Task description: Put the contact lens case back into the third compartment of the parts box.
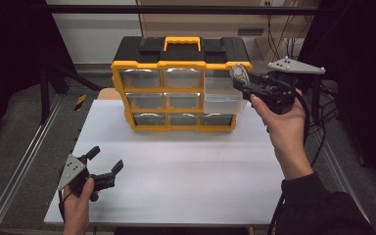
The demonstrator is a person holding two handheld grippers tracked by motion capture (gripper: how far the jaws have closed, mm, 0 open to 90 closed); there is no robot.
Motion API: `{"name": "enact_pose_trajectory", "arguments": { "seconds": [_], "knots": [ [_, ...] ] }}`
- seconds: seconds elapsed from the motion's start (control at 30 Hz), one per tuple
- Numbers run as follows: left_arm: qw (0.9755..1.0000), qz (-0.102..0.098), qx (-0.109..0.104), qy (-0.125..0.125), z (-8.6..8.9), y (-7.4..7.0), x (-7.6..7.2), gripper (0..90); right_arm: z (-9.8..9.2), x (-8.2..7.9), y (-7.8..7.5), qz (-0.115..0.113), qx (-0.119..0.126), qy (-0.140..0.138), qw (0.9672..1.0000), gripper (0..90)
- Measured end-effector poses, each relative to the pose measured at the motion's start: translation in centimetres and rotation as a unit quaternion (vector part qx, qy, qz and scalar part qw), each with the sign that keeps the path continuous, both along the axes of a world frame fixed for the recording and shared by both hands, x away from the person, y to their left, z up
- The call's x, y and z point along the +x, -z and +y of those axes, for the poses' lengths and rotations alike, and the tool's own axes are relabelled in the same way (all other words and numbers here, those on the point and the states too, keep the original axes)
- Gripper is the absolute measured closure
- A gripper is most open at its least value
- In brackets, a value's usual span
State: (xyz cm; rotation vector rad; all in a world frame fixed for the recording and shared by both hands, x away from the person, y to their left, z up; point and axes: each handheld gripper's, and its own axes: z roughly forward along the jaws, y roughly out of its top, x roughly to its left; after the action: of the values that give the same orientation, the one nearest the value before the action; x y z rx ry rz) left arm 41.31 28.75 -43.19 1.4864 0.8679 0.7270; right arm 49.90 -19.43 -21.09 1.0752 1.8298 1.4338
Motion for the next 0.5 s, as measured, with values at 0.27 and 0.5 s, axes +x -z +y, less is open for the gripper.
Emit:
{"name": "enact_pose_trajectory", "arguments": {
  "seconds": [0.27,0.5],
  "knots": [
    [1.0000,0.000,-0.001,0.000,0.00,0.00,-0.01,1.4,0.44,0.16,0.08,0.001,-0.002,-0.004,1.0000,49.0],
    [1.0000,0.000,0.000,0.000,0.01,0.00,0.01,1.4,0.60,0.24,0.03,0.001,-0.004,-0.005,1.0000,49.0]
  ]
}}
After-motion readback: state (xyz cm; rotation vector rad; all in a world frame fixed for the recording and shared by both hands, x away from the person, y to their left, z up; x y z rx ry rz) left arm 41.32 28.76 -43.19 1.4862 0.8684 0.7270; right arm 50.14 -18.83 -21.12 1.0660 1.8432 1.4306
